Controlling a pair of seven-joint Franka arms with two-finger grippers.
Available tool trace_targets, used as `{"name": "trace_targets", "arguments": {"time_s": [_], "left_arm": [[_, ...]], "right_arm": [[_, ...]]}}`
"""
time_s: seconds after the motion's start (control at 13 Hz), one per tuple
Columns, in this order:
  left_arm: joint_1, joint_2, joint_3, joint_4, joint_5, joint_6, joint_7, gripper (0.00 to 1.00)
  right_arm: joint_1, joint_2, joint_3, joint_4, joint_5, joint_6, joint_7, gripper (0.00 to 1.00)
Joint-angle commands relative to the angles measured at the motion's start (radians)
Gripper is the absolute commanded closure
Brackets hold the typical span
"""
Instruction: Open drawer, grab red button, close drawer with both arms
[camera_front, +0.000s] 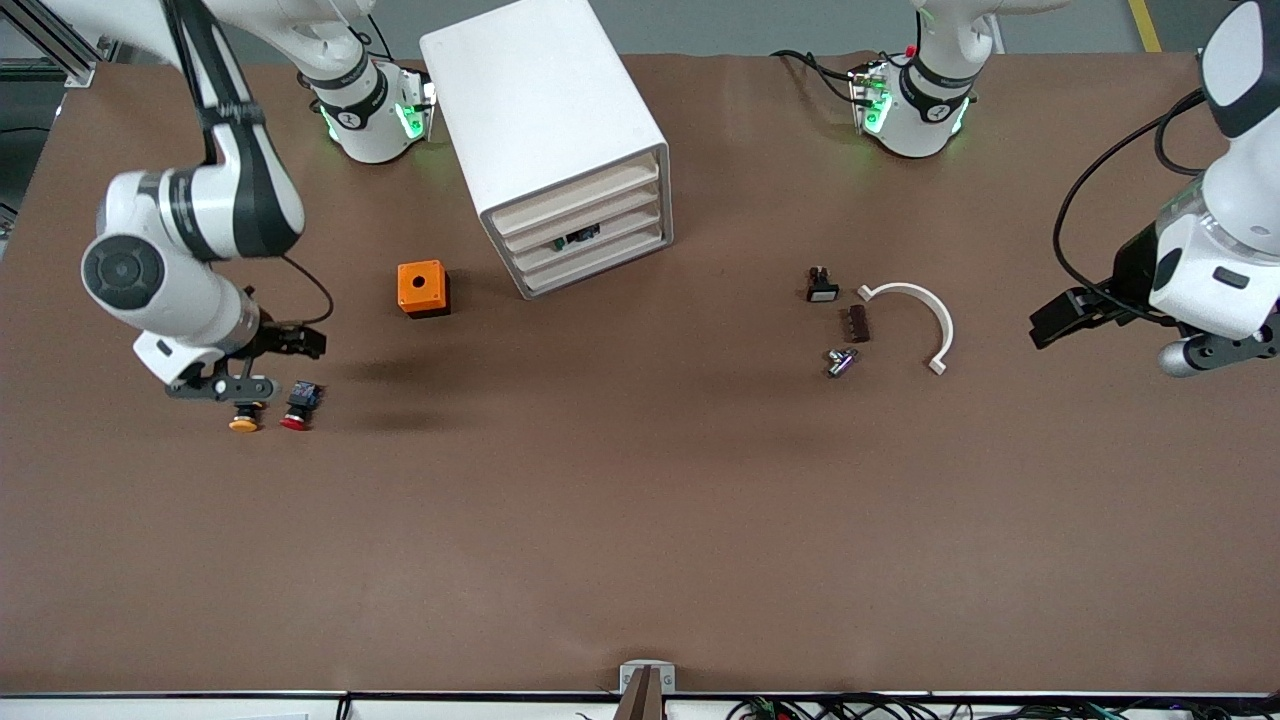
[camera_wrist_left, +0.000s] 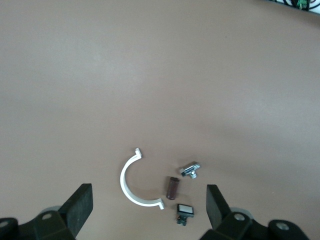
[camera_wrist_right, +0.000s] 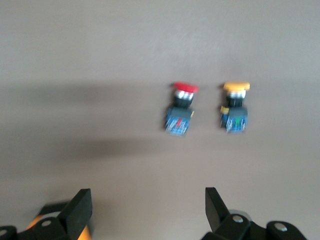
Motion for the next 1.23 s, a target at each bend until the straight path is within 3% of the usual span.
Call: {"name": "trace_targets", "arguments": {"time_s": [0.0, 0.23, 0.46, 0.62, 0.92, 1.15], "left_arm": [[0.044, -0.068, -0.008, -0.017, 0.000, -0.069, 0.092, 0.00], [0.062, -0.093, -0.008, -0.024, -0.004, -0.119, 0.169, 0.00], [0.065, -0.128, -0.018, -0.046, -0.009, -0.158, 0.168, 0.00], [0.062, -0.178, -0.015, -0.097, -0.010, -0.146, 0.169, 0.00], [-0.016, -0.340, 0.048, -0.308, -0.012, -0.054, 0.171, 0.00], [-0.022, -0.341, 0.048, -0.300, -0.013, -0.083, 0.172, 0.00]], "right_arm": [[0.023, -0.184, -0.005, -0.037, 0.019, -0.132, 0.036, 0.00], [0.013, -0.296, -0.017, 0.038, 0.033, -0.312, 0.006, 0.00], [0.006, -0.295, -0.072, 0.236, 0.081, -0.501, -0.071, 0.00], [0.006, -0.291, -0.117, 0.317, 0.105, -0.513, -0.126, 0.00], [-0.007, -0.275, -0.123, 0.388, 0.105, -0.511, -0.126, 0.00], [-0.010, -0.271, -0.123, 0.407, 0.106, -0.505, -0.125, 0.00]]}}
